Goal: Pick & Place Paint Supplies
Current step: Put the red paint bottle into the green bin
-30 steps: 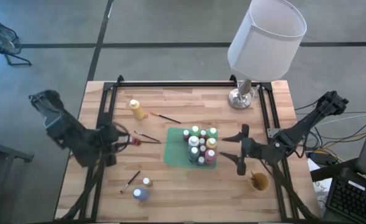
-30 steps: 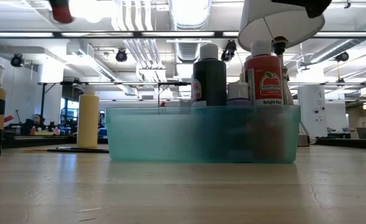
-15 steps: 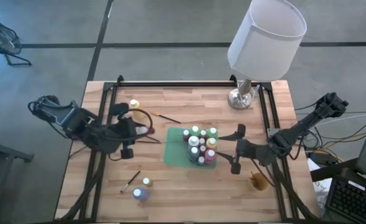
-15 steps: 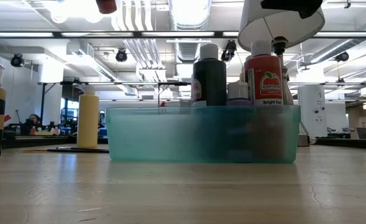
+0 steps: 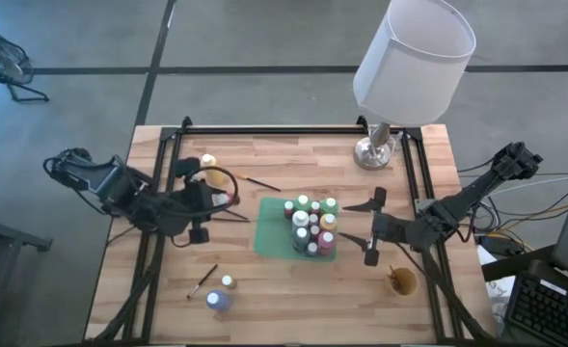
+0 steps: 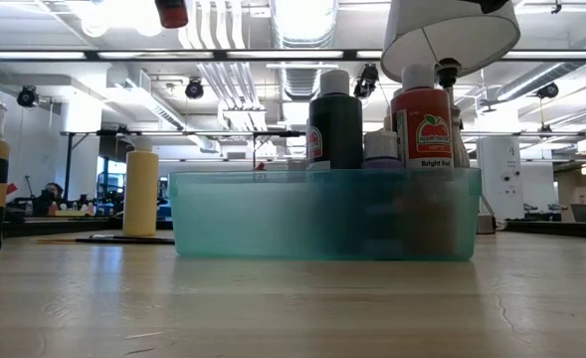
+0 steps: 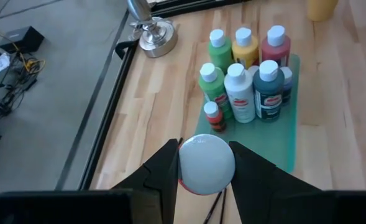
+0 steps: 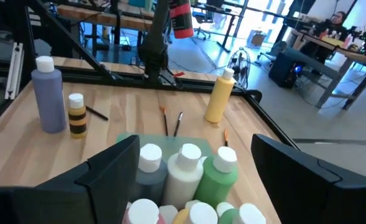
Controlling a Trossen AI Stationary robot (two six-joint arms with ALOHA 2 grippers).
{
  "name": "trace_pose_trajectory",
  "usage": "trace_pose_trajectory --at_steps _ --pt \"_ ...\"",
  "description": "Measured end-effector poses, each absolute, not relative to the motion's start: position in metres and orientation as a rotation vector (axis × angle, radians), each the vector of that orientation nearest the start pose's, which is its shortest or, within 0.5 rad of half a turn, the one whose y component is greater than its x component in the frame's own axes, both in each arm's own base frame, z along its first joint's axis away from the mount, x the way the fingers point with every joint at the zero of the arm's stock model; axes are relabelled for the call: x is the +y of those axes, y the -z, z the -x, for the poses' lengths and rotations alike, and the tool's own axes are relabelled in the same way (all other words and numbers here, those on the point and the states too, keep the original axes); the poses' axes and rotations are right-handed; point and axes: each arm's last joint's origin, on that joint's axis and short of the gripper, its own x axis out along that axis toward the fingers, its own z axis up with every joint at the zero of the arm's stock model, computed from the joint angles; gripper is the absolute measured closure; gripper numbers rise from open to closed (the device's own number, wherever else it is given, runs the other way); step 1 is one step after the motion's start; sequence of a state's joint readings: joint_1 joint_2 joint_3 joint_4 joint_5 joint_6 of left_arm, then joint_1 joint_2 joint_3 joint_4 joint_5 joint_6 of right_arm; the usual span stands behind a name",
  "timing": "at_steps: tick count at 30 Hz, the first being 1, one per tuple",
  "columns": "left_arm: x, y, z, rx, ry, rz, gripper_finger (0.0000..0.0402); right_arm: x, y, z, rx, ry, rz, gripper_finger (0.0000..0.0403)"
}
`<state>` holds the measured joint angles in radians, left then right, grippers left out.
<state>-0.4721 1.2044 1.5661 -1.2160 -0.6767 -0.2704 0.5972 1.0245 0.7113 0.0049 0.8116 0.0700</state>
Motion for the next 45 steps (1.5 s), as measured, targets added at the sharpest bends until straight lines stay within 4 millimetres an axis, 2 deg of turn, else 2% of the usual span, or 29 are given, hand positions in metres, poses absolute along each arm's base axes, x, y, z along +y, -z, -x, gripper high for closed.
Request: trace_pose_trajectory --at_steps 4,22,37,45 --pt "-0.072 -0.424 -0.18 0.683 -0.288 -0.165 0.0283 0.106 -0.283 -0.193 0.233 0.22 0.137 0.0086" --pt "-0.068 -0.417 -0.172 0.774 -0.312 -0.174 0.0282 0.106 -0.282 -0.194 0.235 0.222 0.132 0.0042" --pt "-0.067 -0.42 -0.168 0.776 -0.287 -0.185 0.0282 0.106 -0.282 -0.194 0.236 0.222 0.132 0.0083" --pt "-0.07 -0.424 -0.174 0.721 -0.242 -0.184 0.0282 0.106 -0.282 -0.194 0.235 0.222 0.131 0.0108"
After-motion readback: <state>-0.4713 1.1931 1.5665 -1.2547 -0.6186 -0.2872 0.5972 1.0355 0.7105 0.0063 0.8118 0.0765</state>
